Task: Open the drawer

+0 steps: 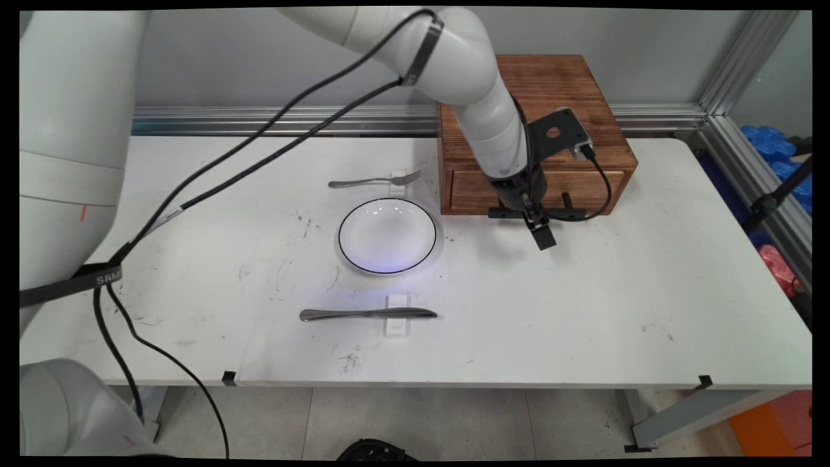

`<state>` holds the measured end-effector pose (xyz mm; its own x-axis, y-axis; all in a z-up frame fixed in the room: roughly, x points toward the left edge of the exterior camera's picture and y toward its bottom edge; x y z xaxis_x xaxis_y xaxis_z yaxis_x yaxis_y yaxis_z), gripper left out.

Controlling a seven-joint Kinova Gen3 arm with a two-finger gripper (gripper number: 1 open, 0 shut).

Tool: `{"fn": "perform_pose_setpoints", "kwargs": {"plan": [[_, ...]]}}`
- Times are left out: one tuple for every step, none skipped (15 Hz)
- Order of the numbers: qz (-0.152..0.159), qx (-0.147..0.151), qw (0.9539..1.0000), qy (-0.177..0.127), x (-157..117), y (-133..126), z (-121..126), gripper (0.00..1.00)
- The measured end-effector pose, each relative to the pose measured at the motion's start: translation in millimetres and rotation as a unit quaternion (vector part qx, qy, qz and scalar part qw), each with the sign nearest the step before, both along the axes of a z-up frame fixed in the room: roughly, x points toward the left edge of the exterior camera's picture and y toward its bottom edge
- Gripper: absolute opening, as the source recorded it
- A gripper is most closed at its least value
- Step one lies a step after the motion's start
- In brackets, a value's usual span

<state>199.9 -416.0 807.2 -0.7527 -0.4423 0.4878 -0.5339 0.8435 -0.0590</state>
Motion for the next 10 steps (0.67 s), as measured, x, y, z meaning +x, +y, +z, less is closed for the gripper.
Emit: {"fn": "perform_pose_setpoints", "kwargs": {"plan": [[-0.001,0.0,1.0,-0.003,-3,-2,-4,1.0],[-0.003,0.0,1.0,-0.007,-6,-3,-8,1.0],[-0.004,-0.001,0.9999,-0.01,-9,-5,-11,1.0],[-0.005,-0.001,0.9999,-0.012,-11,-6,-14,1.0],[-0.007,-0.001,0.9999,-0.015,-12,-7,-17,1.0],[-0.008,-0.001,0.9998,-0.017,-14,-7,-19,1.0],[-0.009,-0.001,0.9998,-0.018,-15,-8,-20,1.0],[-0.011,-0.001,0.9997,-0.02,-17,-8,-22,1.0],[-0.012,-0.001,0.9997,-0.022,-19,-9,-24,1.0],[-0.014,0.0,0.9996,-0.024,-20,-9,-26,1.0]]}}
